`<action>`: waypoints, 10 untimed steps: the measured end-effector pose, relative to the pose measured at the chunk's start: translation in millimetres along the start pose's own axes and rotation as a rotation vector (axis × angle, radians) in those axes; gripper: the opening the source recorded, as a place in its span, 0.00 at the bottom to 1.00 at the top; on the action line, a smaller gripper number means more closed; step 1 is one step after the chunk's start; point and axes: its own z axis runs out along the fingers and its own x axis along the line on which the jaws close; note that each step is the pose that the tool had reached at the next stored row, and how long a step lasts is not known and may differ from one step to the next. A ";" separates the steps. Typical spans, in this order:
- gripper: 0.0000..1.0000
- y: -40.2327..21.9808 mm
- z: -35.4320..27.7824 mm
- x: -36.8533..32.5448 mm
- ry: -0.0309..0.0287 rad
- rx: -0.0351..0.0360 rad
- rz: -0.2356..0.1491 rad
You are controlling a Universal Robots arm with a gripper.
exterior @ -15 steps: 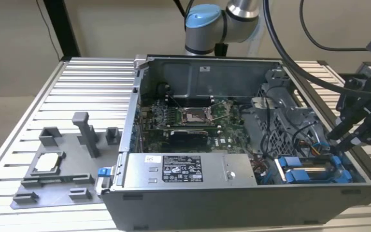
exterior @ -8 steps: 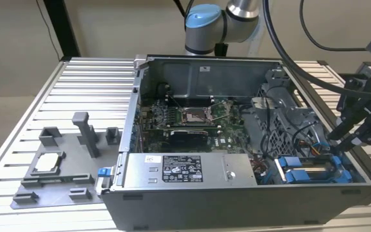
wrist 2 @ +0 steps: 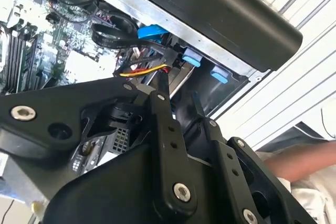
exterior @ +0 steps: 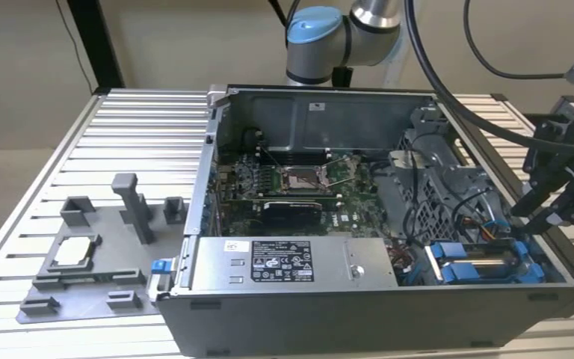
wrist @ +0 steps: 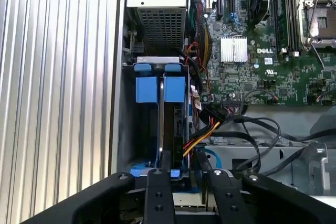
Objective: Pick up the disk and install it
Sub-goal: 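Insert the second disk wire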
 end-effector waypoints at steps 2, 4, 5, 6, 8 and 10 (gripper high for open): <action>1.00 -0.1 0.1 0.1 -0.0043 0.0359 -0.005; 1.00 -0.1 0.3 0.2 -0.0080 0.0685 -0.006; 1.00 0.5 1.0 0.0 -0.0087 0.0783 -0.006; 1.00 2.0 2.0 -0.6 -0.0088 0.0856 -0.005; 1.00 6.3 4.7 -1.7 -0.0094 0.0981 -0.005; 1.00 9.9 7.2 -4.1 -0.0097 0.1073 -0.005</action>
